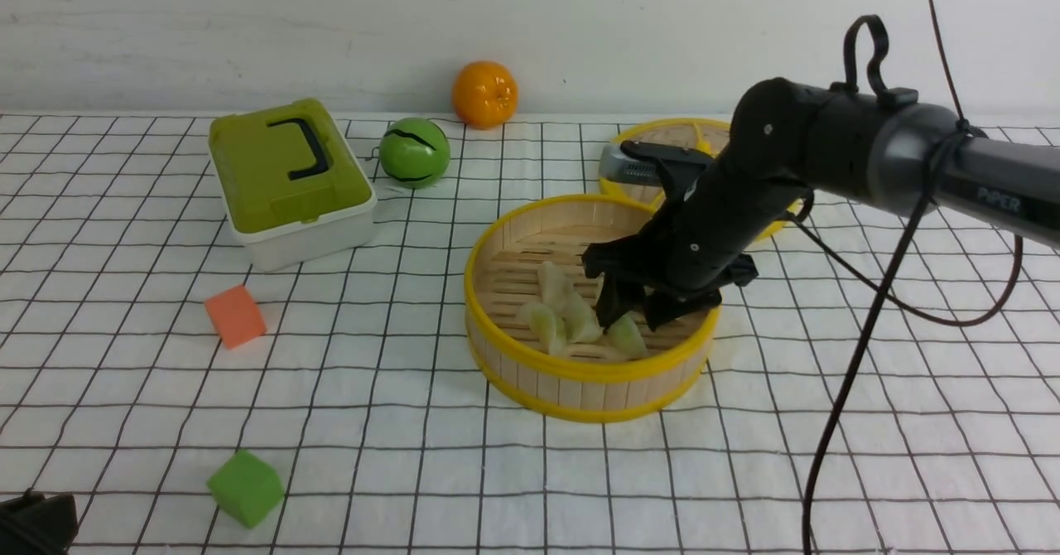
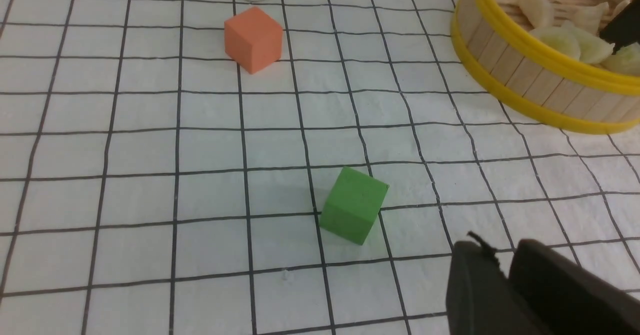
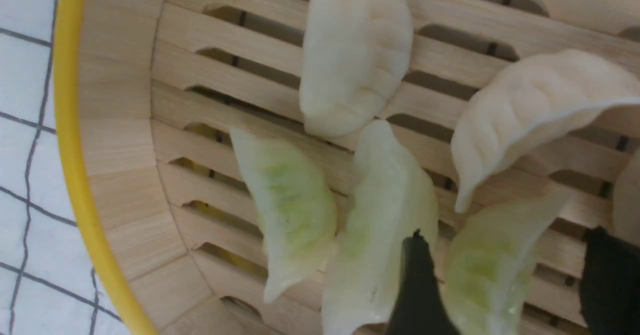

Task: Put the dumplings into the steamer on the table with the white tablecloth.

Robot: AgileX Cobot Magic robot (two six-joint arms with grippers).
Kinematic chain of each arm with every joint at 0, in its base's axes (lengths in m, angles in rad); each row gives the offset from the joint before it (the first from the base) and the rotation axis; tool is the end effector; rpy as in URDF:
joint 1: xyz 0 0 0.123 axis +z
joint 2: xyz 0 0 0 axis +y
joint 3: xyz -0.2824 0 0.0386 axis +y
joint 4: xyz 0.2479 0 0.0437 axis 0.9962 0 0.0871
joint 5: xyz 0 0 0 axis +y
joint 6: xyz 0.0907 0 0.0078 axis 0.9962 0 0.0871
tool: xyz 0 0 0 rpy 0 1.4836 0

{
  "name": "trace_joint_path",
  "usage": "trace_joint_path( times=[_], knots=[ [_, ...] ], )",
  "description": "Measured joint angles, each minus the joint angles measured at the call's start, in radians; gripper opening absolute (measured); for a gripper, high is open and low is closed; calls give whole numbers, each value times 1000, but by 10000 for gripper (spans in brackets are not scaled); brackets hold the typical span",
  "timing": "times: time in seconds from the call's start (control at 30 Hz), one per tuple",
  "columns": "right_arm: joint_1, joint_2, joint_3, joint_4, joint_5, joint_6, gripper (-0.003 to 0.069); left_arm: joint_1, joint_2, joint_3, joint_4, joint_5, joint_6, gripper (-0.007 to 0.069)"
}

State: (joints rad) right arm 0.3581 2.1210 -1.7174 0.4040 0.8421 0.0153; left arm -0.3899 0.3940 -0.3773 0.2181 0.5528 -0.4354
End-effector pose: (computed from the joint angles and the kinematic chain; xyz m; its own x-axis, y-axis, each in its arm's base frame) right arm 0.4250 0.1876 0.2081 -0.9373 -0.0563 -0.3440 -0.1934 0.9050 0.3789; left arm 0.0809 -0.0220 0.2654 -0.4773 -0.0685 -0.8761 0.1717 0.9705 -0.1695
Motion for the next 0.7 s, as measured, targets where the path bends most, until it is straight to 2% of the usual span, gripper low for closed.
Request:
trace_joint_path(
  times=[0.1, 0.23, 0.3, 0.33, 0.37, 0.4, 0.43, 0.47, 0.53, 0.6, 0.63, 0.67, 0.7],
  knots=[
    [0, -46, 0, -19, -7, 1, 470, 0, 0, 0, 0, 0, 0, 104],
    [-16, -161, 0, -78, -21, 2, 440, 0, 0, 0, 0, 3, 0, 109],
    [-35, -256, 0, -149, -20, 2, 370, 0, 0, 0, 0, 17, 0, 111],
    [-38, -276, 0, -166, -18, 2, 363, 0, 0, 0, 0, 17, 0, 111],
    [-52, -372, 0, -249, -3, 0, 282, 0, 0, 0, 0, 25, 0, 111],
    [-57, -429, 0, -290, 8, -3, 231, 0, 0, 0, 0, 26, 0, 111],
    [-57, -440, 0, -310, 15, -6, 220, 0, 0, 0, -1, 26, 0, 111],
    [-60, -533, 0, -396, 40, -15, 132, 0, 0, 0, -1, 29, 0, 113],
    [-60, -645, 0, -505, 77, -46, 29, 0, 0, 0, -1, 31, 0, 115],
    [-60, -709, 6, -574, 91, -57, -5, 0, 0, 0, -1, 31, 0, 116],
    [-60, -803, 30, -684, 90, -57, -21, 0, 0, 0, -1, 31, 0, 118],
    [-60, -833, 44, -708, 86, -54, -22, 0, 0, 0, -1, 31, 0, 118],
    [-60, -894, 81, -784, 71, -39, -23, 0, 0, 0, -1, 31, 0, 119]
  ],
)
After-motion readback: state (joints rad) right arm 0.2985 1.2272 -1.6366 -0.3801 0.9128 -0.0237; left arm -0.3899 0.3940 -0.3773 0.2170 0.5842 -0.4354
